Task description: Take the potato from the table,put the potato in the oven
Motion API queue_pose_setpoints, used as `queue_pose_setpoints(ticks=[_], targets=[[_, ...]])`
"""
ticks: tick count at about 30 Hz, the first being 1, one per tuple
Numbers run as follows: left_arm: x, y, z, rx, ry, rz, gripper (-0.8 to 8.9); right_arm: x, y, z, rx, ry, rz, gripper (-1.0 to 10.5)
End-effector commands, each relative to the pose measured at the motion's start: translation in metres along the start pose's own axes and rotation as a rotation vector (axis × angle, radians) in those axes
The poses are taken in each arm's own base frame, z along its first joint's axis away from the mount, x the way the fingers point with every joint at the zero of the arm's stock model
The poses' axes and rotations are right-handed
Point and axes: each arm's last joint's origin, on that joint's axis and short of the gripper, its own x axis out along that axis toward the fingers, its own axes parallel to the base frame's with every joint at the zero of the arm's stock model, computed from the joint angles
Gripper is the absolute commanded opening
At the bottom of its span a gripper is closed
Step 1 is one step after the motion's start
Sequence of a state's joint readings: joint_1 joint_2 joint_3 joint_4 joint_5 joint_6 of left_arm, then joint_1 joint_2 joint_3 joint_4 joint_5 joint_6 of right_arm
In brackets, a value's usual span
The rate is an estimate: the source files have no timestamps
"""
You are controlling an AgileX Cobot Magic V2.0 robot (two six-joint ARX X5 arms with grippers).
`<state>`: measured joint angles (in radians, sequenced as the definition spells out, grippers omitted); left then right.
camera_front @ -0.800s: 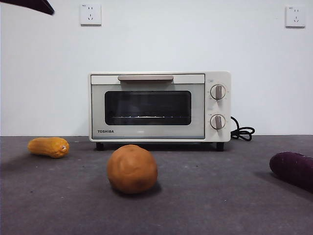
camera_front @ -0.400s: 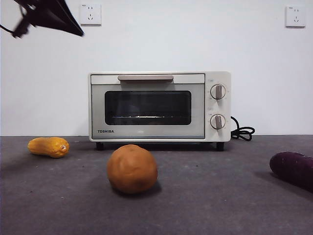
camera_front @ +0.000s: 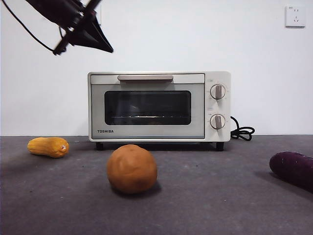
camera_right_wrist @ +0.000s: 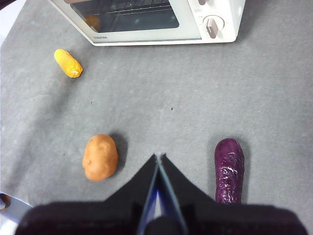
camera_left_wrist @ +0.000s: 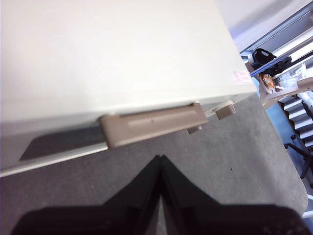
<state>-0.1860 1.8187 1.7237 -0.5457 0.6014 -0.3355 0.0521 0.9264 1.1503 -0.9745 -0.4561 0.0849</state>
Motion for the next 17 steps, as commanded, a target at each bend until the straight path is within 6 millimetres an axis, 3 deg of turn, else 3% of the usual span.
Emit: queue_pose_setpoints(ticks=[1,10,17], targets=[[0.013,0.002,0.003,-0.013,0.007,0.006,-0.06,-0.001,0.001,0.001,-0.008,-0.004,0.006,0.0],[0.043,0.002,0.012,-0.014,0.027,0.001,-0.06,-0.001,0.001,-0.002,0.003,0.021,0.003,0.0],[0.06,0.002,0.008,0.001,0.033,0.056,-0.06,-0.001,0.0,-0.004,0.016,0.047,0.001,0.0]])
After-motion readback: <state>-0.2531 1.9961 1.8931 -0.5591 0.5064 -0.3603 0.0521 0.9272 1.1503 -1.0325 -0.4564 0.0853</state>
